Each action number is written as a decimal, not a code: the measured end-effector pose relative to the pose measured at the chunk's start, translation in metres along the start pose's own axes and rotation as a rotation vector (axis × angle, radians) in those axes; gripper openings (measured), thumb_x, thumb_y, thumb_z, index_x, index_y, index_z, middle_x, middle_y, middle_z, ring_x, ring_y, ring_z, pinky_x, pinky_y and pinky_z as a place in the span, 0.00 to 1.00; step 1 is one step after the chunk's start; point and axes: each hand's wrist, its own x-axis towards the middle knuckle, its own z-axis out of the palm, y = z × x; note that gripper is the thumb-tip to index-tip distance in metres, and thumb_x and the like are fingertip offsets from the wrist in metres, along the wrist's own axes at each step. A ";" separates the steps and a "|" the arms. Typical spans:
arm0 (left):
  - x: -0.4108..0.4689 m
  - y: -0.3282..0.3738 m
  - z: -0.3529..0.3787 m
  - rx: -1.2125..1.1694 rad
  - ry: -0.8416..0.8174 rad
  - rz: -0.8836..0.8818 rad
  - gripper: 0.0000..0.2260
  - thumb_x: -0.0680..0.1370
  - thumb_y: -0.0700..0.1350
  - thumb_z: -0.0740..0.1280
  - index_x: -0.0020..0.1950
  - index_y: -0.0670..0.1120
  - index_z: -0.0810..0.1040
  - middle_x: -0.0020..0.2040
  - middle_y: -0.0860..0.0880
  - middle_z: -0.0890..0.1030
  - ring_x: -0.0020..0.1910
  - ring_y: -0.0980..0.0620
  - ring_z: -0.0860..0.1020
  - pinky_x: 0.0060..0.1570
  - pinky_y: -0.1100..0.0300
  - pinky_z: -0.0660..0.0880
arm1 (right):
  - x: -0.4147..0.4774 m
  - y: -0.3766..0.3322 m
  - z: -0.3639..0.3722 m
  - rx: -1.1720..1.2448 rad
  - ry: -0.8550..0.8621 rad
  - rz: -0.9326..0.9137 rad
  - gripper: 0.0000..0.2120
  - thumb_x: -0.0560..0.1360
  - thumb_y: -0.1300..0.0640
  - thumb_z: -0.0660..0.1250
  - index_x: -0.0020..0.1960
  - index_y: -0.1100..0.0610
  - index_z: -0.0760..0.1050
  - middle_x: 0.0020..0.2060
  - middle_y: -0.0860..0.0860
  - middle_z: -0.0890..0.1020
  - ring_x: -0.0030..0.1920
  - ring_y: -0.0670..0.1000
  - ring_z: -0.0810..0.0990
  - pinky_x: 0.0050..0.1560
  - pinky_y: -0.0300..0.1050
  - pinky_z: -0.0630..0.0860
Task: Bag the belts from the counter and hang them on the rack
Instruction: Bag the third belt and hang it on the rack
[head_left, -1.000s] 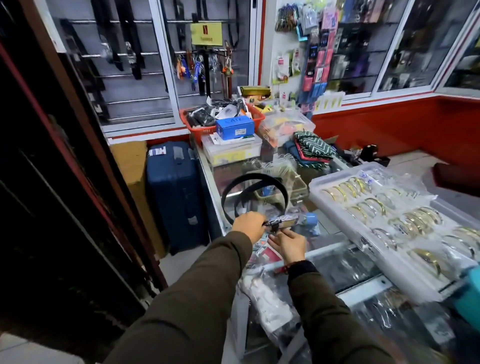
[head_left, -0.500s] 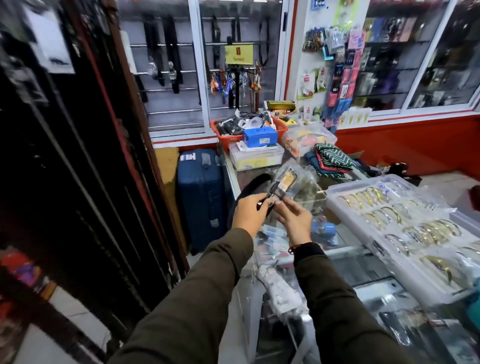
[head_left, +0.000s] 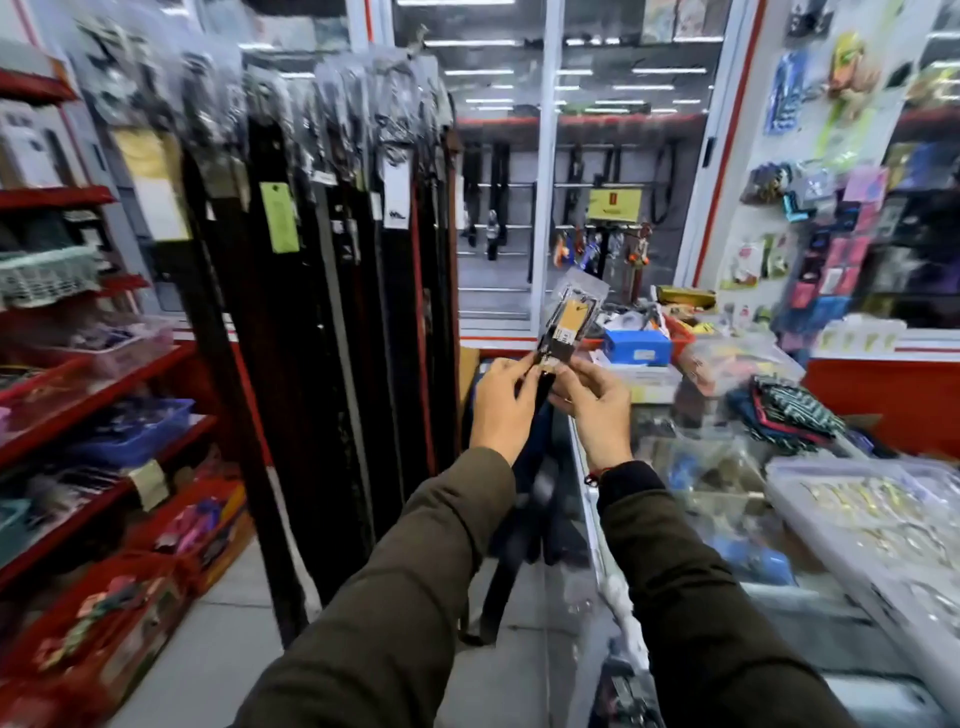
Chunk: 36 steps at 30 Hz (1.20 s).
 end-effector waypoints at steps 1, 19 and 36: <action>0.004 0.006 -0.011 -0.051 0.036 -0.027 0.14 0.83 0.42 0.65 0.67 0.40 0.80 0.60 0.41 0.81 0.59 0.45 0.80 0.59 0.63 0.76 | 0.000 -0.009 0.008 0.032 -0.032 -0.010 0.08 0.78 0.63 0.68 0.56 0.61 0.78 0.47 0.56 0.85 0.46 0.51 0.84 0.44 0.41 0.83; 0.087 0.081 -0.146 -0.380 0.392 0.018 0.14 0.77 0.44 0.73 0.61 0.42 0.84 0.54 0.45 0.88 0.46 0.58 0.82 0.50 0.58 0.80 | 0.016 -0.153 0.130 0.328 -0.369 -0.080 0.18 0.77 0.68 0.67 0.67 0.64 0.75 0.55 0.65 0.82 0.56 0.58 0.79 0.59 0.56 0.73; 0.108 0.100 -0.172 -0.452 0.371 -0.071 0.14 0.78 0.44 0.73 0.61 0.39 0.84 0.56 0.41 0.86 0.59 0.41 0.84 0.62 0.42 0.80 | 0.028 -0.178 0.154 0.272 -0.274 -0.134 0.16 0.74 0.68 0.71 0.61 0.65 0.80 0.51 0.66 0.85 0.49 0.58 0.85 0.49 0.50 0.84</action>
